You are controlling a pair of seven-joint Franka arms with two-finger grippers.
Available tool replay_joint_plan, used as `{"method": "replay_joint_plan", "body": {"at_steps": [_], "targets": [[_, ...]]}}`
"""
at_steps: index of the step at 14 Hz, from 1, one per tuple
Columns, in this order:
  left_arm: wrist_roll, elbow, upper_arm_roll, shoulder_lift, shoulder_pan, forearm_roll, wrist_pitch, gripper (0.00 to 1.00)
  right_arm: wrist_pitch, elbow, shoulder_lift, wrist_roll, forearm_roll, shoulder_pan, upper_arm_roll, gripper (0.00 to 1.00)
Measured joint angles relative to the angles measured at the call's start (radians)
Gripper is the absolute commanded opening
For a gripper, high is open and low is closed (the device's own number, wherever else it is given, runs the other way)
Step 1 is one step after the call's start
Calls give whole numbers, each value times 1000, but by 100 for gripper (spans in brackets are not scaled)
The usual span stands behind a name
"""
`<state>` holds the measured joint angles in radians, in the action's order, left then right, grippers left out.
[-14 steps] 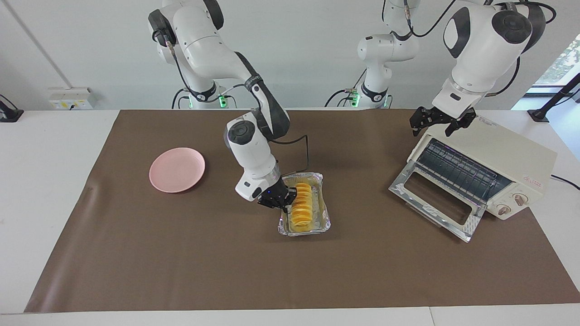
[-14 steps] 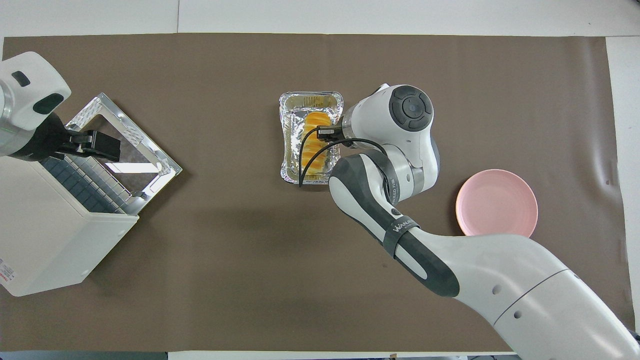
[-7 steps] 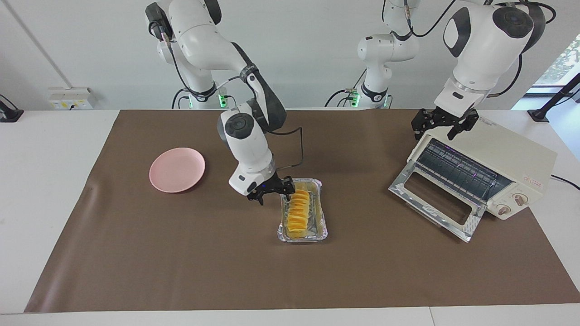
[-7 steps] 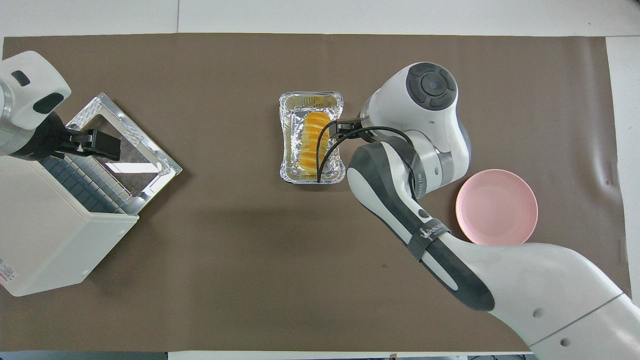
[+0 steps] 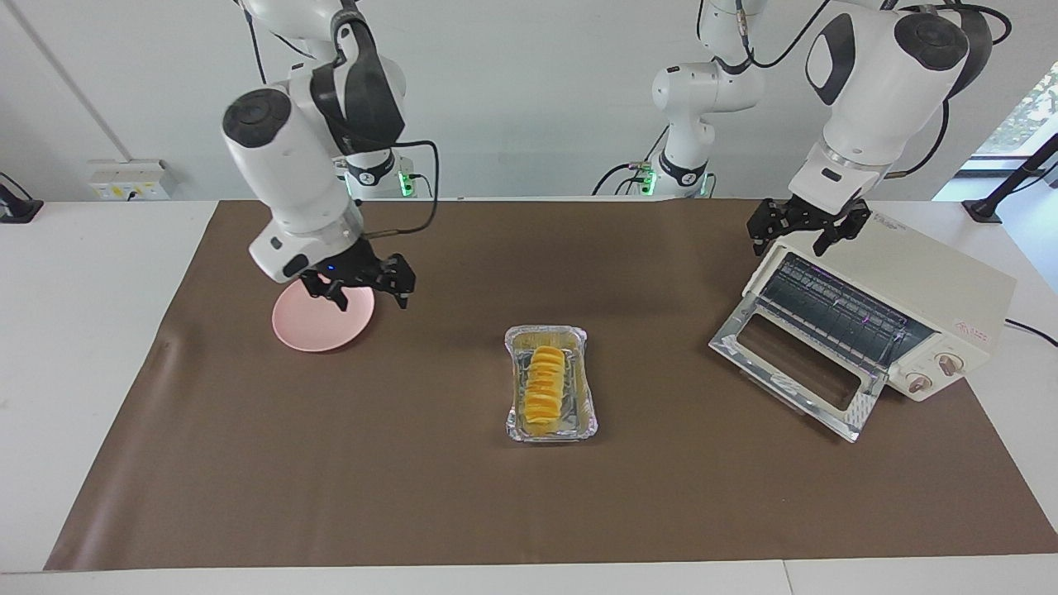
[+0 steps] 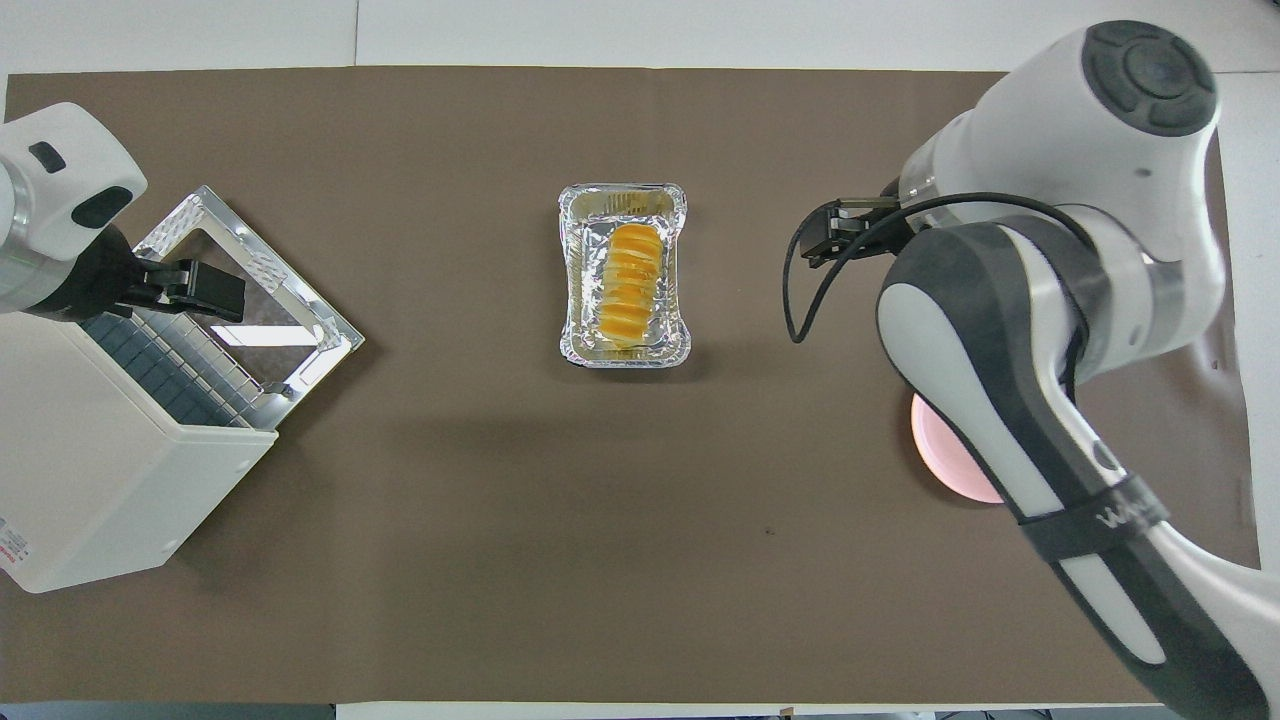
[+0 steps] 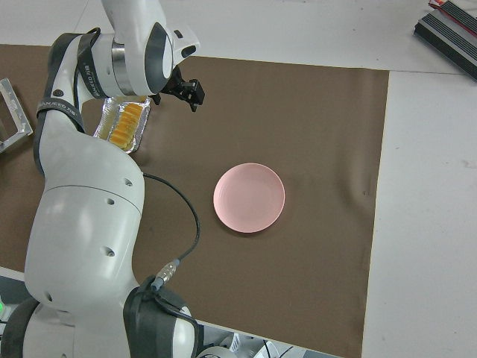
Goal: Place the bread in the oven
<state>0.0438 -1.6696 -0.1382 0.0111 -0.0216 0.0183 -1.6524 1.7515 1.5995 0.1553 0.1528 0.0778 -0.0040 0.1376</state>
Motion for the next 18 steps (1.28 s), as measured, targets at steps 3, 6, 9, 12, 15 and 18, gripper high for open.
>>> {"method": "replay_joint_plan", "body": {"at_steps": [3, 6, 9, 12, 15, 18], "targets": [[77, -12, -4, 7, -30, -8, -14, 100, -65, 1, -73, -110, 0, -118, -2, 100], [143, -54, -5, 5, -50, -8, -45, 100, -92, 1, -131, -126, -3, -202, -3, 100], [297, -45, -9, 30, -129, -38, -128, 100, -108, 5, -172, -127, -88, -207, 7, 100], [527, 141, -9, 219, -284, -47, -126, 100, -112, 56, -180, -142, -105, -204, 14, 100], [746, 409, 21, 480, -440, -46, -123, 100, -117, 100, -182, -157, -105, -205, 12, 100], [895, 675, 191, 774, -713, -48, -127, 100, -142, 103, -182, -157, -101, -208, 11, 99]]}}
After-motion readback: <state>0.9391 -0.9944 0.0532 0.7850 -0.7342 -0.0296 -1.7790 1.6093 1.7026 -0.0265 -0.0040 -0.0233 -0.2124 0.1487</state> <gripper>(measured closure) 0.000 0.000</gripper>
